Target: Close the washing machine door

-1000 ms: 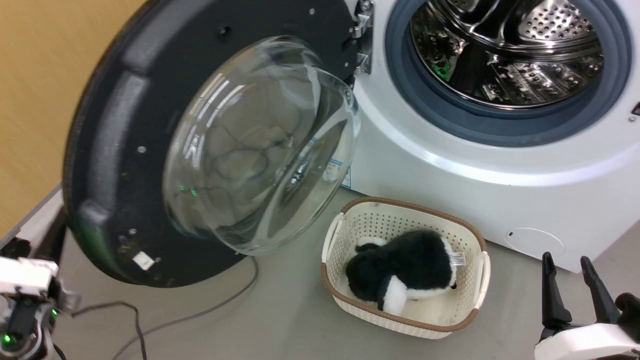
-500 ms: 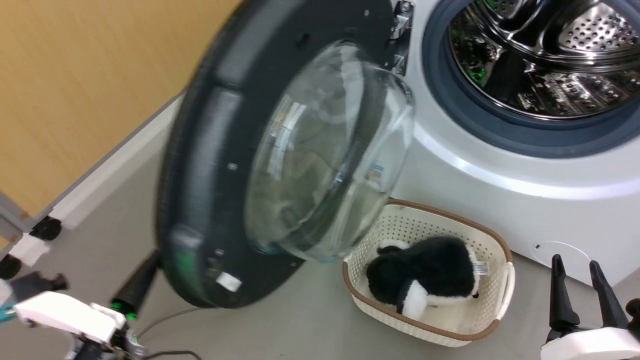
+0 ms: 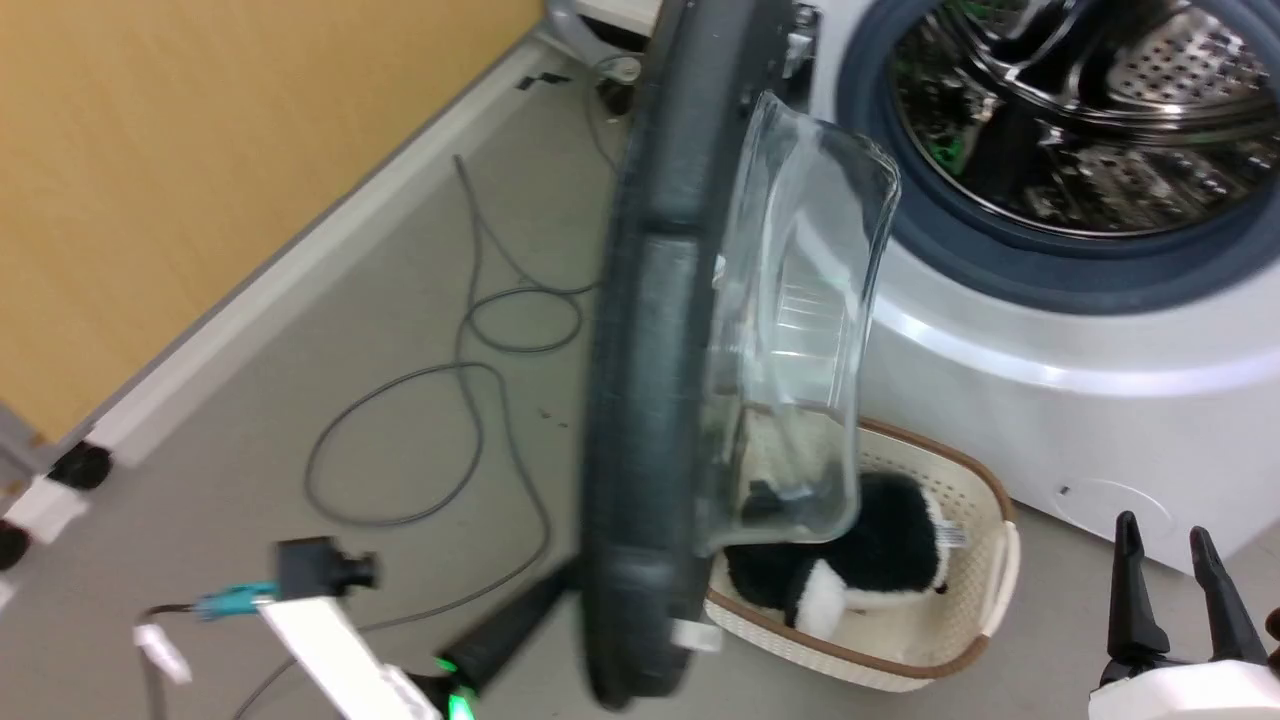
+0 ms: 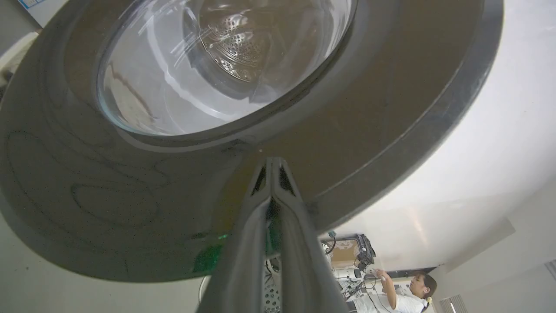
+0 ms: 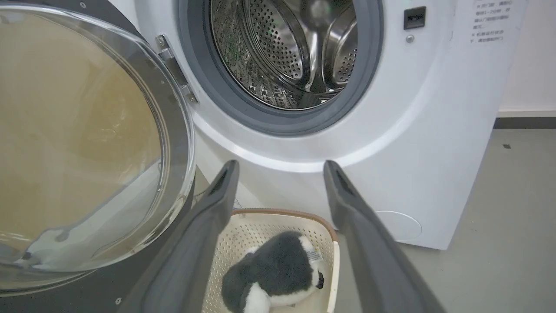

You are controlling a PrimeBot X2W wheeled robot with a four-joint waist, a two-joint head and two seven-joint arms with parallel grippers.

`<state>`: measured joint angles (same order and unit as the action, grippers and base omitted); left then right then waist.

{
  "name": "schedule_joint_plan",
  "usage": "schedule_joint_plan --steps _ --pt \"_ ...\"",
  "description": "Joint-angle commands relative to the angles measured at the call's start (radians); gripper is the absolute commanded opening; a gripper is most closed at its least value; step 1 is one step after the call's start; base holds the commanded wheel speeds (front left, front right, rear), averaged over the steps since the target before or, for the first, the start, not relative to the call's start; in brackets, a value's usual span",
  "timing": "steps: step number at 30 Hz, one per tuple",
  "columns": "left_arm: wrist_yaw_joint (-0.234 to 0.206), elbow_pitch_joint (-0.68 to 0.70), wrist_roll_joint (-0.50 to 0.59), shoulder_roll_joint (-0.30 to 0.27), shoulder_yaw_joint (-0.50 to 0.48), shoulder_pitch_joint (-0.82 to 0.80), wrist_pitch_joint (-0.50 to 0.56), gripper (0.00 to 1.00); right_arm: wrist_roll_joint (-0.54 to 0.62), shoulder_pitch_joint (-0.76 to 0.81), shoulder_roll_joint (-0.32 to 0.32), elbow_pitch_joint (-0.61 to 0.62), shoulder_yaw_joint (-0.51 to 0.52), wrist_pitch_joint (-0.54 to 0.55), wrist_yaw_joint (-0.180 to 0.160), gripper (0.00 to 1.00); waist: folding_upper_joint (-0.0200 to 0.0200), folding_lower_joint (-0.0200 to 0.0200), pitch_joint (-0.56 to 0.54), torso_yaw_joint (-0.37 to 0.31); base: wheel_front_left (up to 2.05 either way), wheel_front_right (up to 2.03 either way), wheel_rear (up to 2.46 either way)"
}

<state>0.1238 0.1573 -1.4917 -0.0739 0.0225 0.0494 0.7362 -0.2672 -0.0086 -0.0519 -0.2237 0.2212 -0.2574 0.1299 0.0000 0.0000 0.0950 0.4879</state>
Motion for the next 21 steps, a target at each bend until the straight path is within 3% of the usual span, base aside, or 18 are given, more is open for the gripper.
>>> schedule_joint_plan --steps 1,13,21 --pt "0.007 0.008 -0.008 0.009 0.024 0.012 0.005 0.0 -0.004 -0.007 0.002 -0.001 0.002 -0.004 0.001 1.0 0.0 0.0 0.001 -0.021 0.0 0.0 0.0" --pt "0.007 0.006 0.002 0.021 0.252 -0.06 -0.087 0.0 0.013 -0.031 0.002 0.006 -0.003 -0.004 0.001 1.0 0.0 0.0 0.018 -0.232 0.0 0.0 0.0" --pt "0.007 -0.089 0.086 0.023 0.376 -0.202 -0.282 0.0 0.015 -0.042 0.002 0.01 0.001 -0.004 0.001 1.0 0.0 0.0 0.044 -0.393 0.0 0.0 0.0"
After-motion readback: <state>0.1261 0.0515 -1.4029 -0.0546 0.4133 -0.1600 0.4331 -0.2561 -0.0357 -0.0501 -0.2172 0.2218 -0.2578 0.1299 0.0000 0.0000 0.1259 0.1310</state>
